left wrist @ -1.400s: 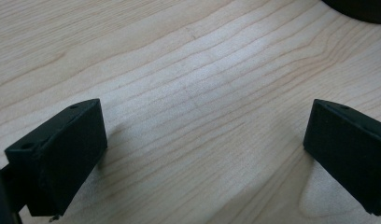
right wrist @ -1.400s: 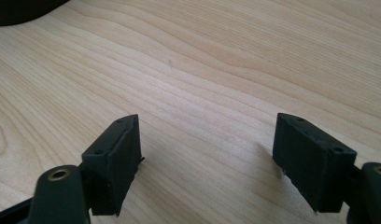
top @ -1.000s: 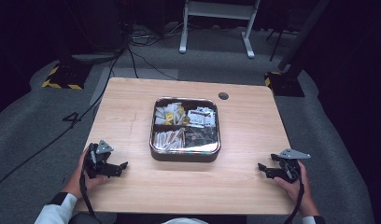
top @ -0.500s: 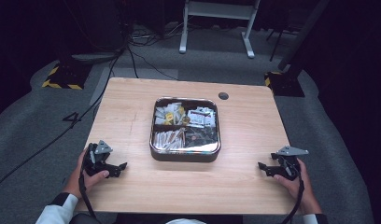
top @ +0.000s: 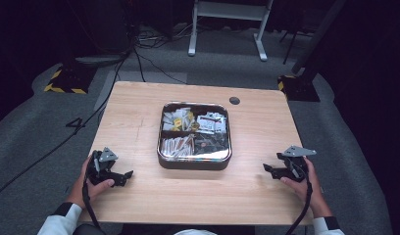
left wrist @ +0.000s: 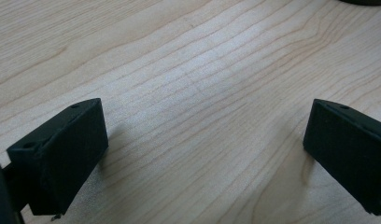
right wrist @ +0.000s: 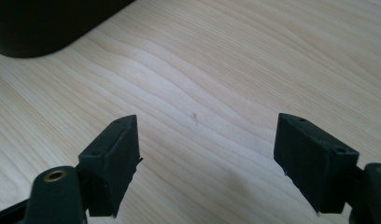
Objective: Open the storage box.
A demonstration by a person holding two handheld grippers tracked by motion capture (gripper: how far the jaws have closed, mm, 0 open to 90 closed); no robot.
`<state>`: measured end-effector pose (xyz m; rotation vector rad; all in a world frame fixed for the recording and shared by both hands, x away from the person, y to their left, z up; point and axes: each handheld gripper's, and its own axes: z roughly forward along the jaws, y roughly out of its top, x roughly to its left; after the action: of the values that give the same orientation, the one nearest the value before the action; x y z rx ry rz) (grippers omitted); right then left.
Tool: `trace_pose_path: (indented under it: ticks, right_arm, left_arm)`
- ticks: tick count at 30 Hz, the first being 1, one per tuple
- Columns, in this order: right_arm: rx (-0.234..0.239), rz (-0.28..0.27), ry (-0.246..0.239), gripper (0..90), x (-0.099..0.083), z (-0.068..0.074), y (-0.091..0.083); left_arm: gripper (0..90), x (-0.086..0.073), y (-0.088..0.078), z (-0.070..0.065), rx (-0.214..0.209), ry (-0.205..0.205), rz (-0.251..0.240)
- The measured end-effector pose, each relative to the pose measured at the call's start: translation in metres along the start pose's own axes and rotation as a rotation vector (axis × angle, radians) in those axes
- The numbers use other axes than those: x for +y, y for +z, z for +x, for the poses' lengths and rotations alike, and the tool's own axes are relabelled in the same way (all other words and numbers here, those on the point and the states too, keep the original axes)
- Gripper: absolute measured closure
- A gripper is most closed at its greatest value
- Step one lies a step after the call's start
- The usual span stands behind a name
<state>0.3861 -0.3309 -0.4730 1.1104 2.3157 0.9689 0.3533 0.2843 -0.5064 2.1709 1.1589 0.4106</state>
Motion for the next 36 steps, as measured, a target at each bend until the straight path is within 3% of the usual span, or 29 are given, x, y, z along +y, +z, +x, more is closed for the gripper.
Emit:
trace_pose_path:
  ticks: [8, 11, 14, 27, 36]
  right_arm:
    - [0.038, -0.039, -0.037, 24.2, 0.03, 0.009, 0.004]
    - [0.03, -0.054, -0.036, 25.2, 0.042, 0.011, 0.006]
    - [0.051, -0.071, -0.036, 26.0, 0.056, 0.014, 0.009]
    - [0.118, -0.114, -0.146, 26.0, 0.112, 0.042, 0.023]
    - [0.163, -0.112, -0.183, 26.4, 0.135, 0.057, 0.036]
  left_arm:
    - [0.1, 0.0, 0.0, 0.0, -0.002, 0.0, 0.002]
    - [0.1, 0.0, 0.0, 0.0, -0.003, 0.001, 0.001]
    - [0.1, 0.0, 0.0, 0.0, -0.002, 0.002, 0.001]
    - [0.2, 0.0, 0.0, 0.001, -0.003, 0.005, -0.002]
    - [0.2, 0.0, 0.0, 0.001, -0.002, 0.006, -0.002]
